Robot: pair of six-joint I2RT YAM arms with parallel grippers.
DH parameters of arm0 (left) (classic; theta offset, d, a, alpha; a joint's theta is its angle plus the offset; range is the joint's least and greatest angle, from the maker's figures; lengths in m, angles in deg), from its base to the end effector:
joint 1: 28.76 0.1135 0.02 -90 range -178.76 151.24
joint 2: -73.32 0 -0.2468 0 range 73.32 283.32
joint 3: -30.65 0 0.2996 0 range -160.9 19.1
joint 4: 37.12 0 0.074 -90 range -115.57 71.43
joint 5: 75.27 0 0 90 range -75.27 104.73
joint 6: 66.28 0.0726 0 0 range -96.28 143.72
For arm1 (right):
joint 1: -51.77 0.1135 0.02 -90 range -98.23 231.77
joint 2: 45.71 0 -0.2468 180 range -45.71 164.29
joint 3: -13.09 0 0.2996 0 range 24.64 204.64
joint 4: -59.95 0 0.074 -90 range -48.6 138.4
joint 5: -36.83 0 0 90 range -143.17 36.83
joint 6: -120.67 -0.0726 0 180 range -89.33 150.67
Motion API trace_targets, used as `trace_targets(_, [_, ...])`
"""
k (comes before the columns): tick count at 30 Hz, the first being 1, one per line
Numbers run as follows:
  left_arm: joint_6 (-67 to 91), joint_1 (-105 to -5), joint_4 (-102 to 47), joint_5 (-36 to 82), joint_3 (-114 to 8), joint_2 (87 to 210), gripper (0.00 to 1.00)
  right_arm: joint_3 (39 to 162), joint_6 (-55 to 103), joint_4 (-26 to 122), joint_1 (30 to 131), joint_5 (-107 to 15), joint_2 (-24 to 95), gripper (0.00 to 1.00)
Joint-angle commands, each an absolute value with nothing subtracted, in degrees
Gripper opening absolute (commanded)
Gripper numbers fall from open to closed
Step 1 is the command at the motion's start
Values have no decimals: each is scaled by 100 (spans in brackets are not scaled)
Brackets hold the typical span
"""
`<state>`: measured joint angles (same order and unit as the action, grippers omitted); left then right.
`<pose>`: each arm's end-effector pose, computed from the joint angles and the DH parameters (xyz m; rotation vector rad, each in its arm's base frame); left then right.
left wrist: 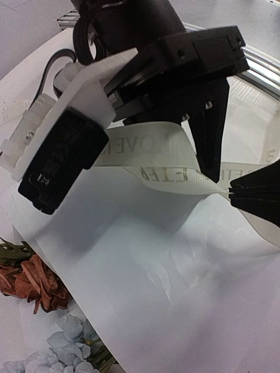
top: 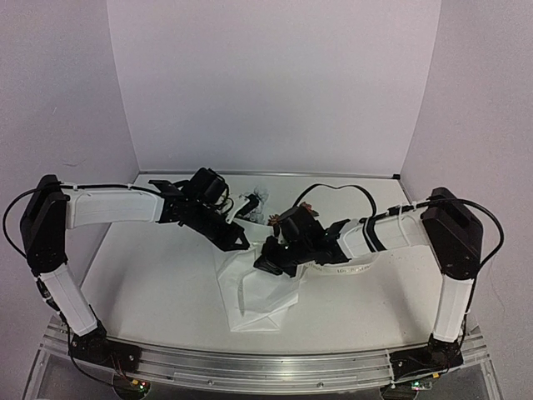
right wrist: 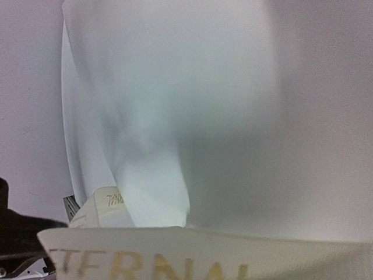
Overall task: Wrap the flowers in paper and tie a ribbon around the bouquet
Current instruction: Cross the ribbon at the center of the board.
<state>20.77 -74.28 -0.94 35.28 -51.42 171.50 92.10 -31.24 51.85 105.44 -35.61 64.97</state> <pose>0.2830 -0.3245 0.1623 1.0830 2.3410 -0.7864 0.2621 0.3934 0.0955 -0.0010 2.6419 1.2620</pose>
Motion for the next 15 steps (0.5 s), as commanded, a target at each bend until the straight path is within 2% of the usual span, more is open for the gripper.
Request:
trace_targets(1, [2026,-7390,-63,3736,-5339,16725,0,9324,-2900,5868,10548,-4380,6725,0])
trace_targets(8, [1985,-7369,-32,3992,-5215,16616,0,9274,-2818,6943,10551,-5290,6935,0])
trace_targets(15, [1955,-7357,92,4100,-5034,16618,0,9145,-2454,7385,10542,-6083,6801,0])
